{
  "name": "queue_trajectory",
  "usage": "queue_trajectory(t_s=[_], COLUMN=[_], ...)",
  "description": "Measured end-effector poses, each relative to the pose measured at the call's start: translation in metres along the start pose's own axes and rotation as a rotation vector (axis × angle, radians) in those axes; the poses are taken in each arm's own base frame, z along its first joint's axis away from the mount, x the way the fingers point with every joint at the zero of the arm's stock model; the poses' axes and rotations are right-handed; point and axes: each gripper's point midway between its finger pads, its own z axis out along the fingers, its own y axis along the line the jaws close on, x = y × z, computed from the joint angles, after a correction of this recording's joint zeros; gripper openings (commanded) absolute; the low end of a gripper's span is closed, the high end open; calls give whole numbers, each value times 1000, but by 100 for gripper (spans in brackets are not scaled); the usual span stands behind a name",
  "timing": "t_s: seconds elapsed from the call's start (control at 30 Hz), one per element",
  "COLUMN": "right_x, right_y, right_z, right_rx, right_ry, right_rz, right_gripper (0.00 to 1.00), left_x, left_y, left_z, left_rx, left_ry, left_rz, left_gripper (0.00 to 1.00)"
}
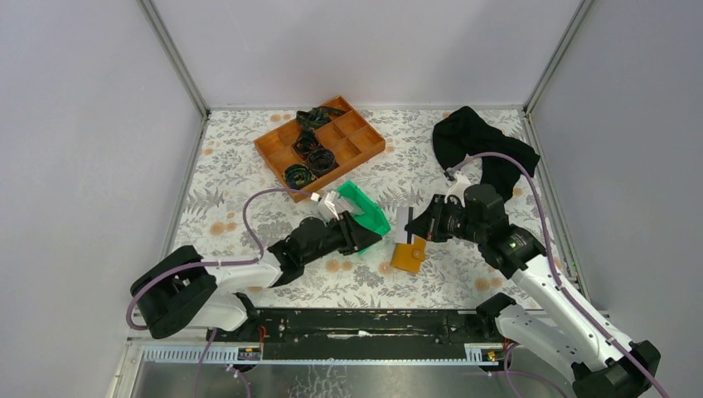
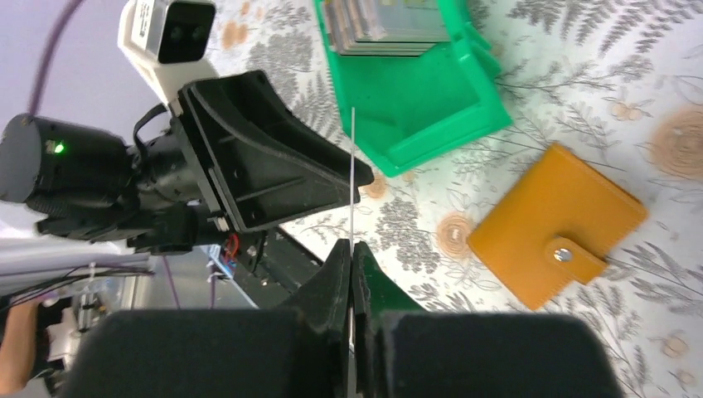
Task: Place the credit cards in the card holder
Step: Pick up the credit card from the storage box, then open the card holder at the center of the board.
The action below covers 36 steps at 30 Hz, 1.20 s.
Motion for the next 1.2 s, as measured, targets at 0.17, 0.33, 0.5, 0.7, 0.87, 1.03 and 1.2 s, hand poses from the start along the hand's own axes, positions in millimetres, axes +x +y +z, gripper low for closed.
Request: queue_trajectory(t_s=[0.17,0.33,0.5,0.7,0.87,1.03,1.2], right_x=[-8,1,15,29,35,44,49], right_y=[-20,-50,-67,-74,-79,-85,-94], right_z=[-4,-2,4,18,30,39,43], right_rx=[159,329,451,532,582,630,693], right_ry=[10,84,168,250,290,336,381], right_rz=[-4,8,-10,-56,-76,-87,-91], right_gripper=[0,0,0,0,0,0,0], left_x=[20,44,73,89,87,84,81], left_y=[13,18,37,62,78,85,92], left_z=[8,21,29,28,19,16,14], left_rx=[-156,-257,-384,-529,-596,-625,-661], left_ry=[45,106,186,237,242,242,248], left_rz=[107,221,334,449,494,527,562], left_gripper=[36,33,29,29,29,29,30])
